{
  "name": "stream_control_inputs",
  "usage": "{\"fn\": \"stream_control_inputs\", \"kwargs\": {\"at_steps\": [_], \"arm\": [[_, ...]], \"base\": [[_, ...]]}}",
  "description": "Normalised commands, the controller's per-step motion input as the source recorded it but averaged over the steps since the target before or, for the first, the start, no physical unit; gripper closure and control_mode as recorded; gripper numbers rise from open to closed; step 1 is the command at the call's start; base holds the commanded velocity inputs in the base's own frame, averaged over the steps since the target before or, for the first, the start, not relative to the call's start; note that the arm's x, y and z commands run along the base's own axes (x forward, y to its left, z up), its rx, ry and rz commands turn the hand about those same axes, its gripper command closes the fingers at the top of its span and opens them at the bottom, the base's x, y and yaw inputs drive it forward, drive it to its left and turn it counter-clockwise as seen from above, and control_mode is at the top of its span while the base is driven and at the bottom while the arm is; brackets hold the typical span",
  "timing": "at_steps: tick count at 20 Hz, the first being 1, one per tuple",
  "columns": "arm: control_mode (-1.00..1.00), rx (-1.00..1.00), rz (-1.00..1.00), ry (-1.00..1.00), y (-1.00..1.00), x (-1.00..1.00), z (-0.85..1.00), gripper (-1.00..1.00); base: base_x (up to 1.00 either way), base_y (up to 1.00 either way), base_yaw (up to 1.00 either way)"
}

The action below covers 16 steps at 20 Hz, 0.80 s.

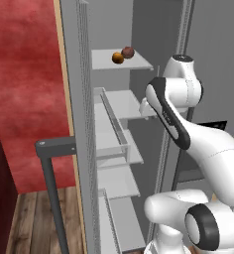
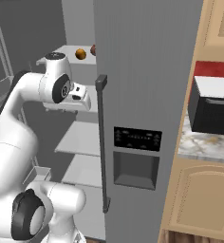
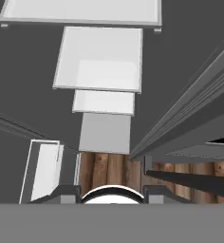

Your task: Move the mango and onion from the top shelf to the second highest shelf to make space. Then, place the pitcher from the counter on the cleared top shelf.

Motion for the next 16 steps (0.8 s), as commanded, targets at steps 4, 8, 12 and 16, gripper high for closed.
{"fn": "stream_control_inputs", "kwargs": {"at_steps": [4, 8, 12, 16], "arm": [[-1.0, 0.0, 0.01, -0.2, 0.0, -0.13, -0.01, -1.0], [-1.0, 0.01, 0.0, -0.41, 0.0, -0.13, 0.06, -1.0], [-1.0, 0.06, 0.0, -0.41, 0.0, 0.02, 0.35, -1.0], [-1.0, 0.09, 0.0, -0.32, 0.0, 0.15, 0.48, -1.0]], "base": [[0.0, 0.0, 0.0], [0.0, 0.0, 0.0], [0.0, 0.0, 0.0], [0.0, 0.0, 0.0]]}}
